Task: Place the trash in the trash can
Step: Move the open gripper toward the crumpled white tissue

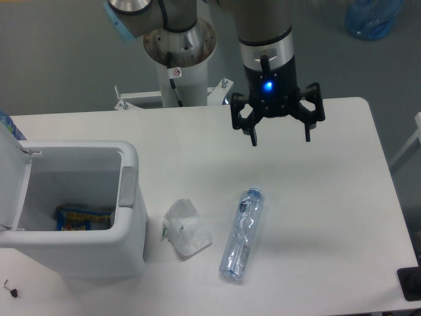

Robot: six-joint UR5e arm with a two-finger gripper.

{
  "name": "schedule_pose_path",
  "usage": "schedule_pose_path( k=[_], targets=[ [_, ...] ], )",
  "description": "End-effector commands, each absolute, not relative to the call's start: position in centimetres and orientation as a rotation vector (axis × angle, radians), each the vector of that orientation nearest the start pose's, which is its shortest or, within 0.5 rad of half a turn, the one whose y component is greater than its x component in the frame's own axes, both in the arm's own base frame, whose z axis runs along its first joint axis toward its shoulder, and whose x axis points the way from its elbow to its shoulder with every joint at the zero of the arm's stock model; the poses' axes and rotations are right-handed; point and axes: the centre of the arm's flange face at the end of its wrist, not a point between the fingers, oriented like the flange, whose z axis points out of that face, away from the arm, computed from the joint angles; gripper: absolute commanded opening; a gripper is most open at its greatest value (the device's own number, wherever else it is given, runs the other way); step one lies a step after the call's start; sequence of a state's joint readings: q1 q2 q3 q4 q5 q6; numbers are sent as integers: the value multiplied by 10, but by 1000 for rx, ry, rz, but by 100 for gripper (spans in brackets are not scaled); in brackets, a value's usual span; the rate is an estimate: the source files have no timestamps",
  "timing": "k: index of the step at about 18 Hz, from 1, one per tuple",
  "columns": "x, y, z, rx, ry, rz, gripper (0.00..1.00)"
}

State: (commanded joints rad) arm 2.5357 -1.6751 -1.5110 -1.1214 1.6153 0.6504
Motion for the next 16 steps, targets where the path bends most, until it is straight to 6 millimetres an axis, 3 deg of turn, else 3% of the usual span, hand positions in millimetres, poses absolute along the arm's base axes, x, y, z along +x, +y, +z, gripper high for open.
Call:
schedule_pose_path(
  k=[12,16],
  targets=[
    [-394,435,497,-2823,-471,436,100],
    [-395,437,478,-2842,-467,416,100]
  ],
)
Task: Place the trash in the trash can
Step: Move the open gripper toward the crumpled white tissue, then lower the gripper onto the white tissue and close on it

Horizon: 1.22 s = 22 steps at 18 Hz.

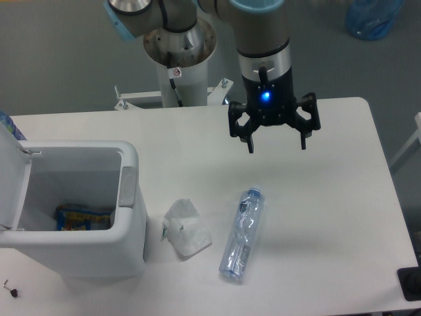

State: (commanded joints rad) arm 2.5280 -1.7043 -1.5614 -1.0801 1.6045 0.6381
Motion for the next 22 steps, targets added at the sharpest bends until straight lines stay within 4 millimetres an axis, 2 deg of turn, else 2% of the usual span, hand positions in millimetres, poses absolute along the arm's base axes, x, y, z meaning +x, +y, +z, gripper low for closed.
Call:
schedule_pose_path(
  k=[3,7,10,13,16,20,22],
  targets=[
    [-391,435,458,-2816,-463,444,100],
    [-382,431,431,-2872,-412,409,100],
    [-369,432,407,-2952,-172,380,100],
    [-355,441,380,-3006,105,342,100],
    [-338,463,350,-3017,234,281,100],
    [-328,466,325,-3020,364,262,100],
    [-320,479,310,-3019,498,240,100]
  ],
)
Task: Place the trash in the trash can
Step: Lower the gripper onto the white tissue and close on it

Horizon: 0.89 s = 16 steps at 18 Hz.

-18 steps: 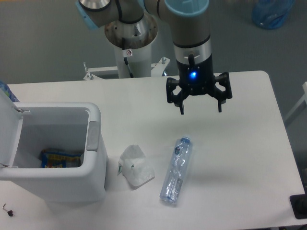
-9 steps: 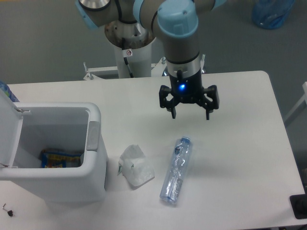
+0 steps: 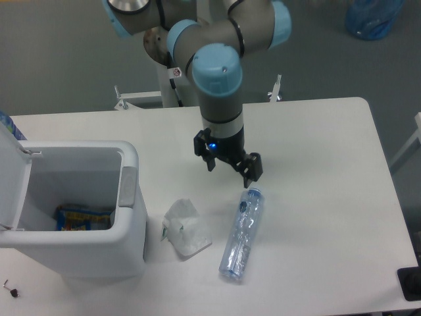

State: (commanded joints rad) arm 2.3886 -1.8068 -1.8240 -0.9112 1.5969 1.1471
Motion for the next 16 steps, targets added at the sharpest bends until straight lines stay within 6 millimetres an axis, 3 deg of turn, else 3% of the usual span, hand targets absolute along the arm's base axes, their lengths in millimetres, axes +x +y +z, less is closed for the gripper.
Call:
schedule_pose_path(
  k=[2,8,16],
  targets=[
    [-312,489,292,-3028,556,198,100],
    [-287,505,263,-3015,623,149,100],
    [-267,509,228,-3025,598,72,100]
  ],
)
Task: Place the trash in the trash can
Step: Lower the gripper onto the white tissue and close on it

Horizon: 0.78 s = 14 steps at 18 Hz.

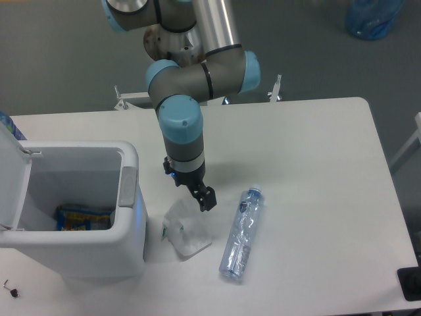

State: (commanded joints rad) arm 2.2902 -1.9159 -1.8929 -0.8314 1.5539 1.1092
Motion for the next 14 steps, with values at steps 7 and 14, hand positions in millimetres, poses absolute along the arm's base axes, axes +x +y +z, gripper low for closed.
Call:
schedule_pose_path(
  k=[7,14],
  targets=[
    [-270,514,226,-3027,560,72,87],
    [-275,519,228,-3031,527,81,32]
  ],
)
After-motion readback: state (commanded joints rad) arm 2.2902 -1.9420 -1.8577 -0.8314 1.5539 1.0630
